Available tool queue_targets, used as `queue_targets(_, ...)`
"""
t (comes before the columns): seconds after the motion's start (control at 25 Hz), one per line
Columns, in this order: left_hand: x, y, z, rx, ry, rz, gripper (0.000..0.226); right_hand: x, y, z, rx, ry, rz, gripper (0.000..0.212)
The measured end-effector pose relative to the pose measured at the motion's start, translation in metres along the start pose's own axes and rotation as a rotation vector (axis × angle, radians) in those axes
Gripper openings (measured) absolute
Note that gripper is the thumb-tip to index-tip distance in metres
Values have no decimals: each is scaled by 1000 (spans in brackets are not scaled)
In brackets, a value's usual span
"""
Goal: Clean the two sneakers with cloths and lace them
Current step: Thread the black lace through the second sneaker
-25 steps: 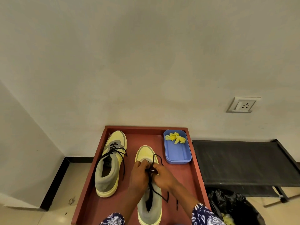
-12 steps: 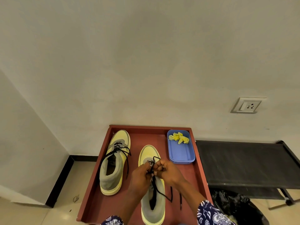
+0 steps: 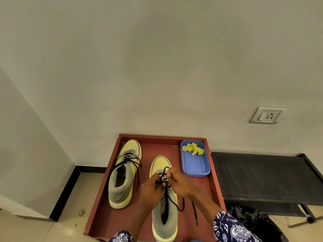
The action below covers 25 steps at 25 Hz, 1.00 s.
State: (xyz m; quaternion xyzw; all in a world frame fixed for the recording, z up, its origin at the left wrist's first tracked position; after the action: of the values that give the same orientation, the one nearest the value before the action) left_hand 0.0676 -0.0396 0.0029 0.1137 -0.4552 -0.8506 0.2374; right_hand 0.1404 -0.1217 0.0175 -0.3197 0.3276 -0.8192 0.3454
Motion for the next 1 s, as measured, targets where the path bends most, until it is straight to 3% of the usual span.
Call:
queue_targets(0.4,2,-2,-6,-33,-21,91,42,17,16,-3,-396,-11,-147,15)
queue_targets(0.56,6,0,-4,-9,4,99,42,20,15,-5,-465,-11,-136,21)
queue_targets(0.68,6,-1,-4,-1,16,136,41,18,14,-2,-342,40,-120,26)
queue_targets(0.8,6,-3,-4,50,50,177,39,15,6,11,-16,211,-38,29)
queue_targets(1.0,6,-43,-7,256,47,348,27,22,10,36,416,309,-33,11)
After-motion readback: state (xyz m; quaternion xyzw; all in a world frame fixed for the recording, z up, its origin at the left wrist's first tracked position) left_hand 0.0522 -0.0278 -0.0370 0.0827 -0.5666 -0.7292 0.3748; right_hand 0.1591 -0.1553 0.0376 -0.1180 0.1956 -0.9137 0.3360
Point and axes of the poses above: each hand's wrist, its own x-axis away from the middle knuckle, its own z-axis out of the back of the hand, y = z × x, the point moved 7 cm from there along -x, towards the middle knuckle, and after that the axes turned 1 degree about -y, right-handed, at the moved point
